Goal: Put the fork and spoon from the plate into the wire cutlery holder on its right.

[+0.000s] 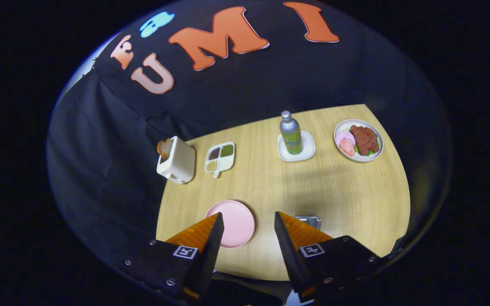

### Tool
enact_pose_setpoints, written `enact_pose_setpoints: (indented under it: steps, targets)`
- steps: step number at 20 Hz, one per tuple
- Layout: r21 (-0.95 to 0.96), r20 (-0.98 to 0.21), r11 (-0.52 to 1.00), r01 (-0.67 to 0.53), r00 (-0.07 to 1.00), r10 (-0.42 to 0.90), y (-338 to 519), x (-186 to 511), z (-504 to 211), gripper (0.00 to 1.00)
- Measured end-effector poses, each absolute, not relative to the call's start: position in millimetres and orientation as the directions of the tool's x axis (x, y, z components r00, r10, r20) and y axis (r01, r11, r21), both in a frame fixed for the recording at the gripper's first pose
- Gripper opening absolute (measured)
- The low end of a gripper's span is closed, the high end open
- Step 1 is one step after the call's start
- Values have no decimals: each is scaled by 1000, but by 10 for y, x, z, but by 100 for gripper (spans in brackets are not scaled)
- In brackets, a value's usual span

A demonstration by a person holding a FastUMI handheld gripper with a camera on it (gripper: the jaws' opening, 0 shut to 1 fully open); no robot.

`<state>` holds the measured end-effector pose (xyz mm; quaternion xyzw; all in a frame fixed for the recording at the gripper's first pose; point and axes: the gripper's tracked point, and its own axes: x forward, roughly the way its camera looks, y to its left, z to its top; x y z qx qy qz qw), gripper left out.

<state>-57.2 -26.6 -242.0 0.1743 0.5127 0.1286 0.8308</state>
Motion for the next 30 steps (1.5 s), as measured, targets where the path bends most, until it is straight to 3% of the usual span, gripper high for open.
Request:
enact_pose_setpoints:
  steps: [1,5,14,21,30]
  targets:
    - [433,-780,900,-42,482,398,-234,-548,-2332,82]
    - [363,-677,929,-69,666,314,-421,-269,-2050,92]
    - [120,-315,986,-115,937,148,-658,44,-1001,95]
    - [-5,-69,997,-74,995,73,-653,9,-251,98]
    - [-3,55,998,-64,996,64,-622,-85,-83,98]
